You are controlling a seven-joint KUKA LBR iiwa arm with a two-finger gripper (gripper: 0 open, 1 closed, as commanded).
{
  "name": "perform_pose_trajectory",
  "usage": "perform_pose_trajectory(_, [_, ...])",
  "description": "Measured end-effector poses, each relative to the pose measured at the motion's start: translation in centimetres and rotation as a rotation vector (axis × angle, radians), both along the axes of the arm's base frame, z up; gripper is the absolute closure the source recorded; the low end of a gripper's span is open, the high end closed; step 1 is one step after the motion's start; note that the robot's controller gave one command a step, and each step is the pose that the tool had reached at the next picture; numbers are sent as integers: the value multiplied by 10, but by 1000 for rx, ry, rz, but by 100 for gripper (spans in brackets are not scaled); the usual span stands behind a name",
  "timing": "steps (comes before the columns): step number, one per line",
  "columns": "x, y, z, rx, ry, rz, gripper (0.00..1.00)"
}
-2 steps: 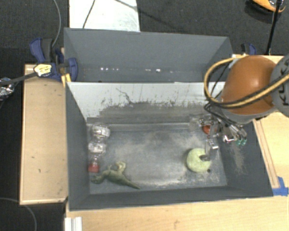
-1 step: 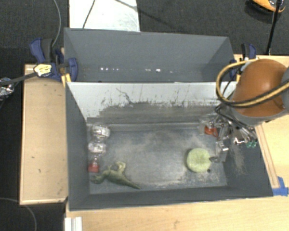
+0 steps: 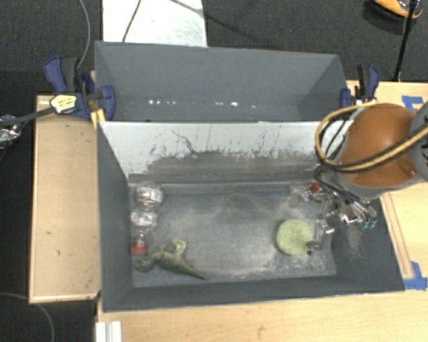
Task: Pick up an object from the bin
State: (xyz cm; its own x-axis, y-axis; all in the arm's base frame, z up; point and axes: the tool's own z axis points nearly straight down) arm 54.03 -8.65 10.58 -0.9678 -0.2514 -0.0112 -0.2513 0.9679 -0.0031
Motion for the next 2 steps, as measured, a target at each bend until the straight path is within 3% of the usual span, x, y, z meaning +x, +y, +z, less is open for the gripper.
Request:
perform_pose_trajectory(1, [-16, 1, -25, 1, 9, 53, 0])
perform_pose_trajectory(2, [-19, 6, -35, -2, 2, 251, 100])
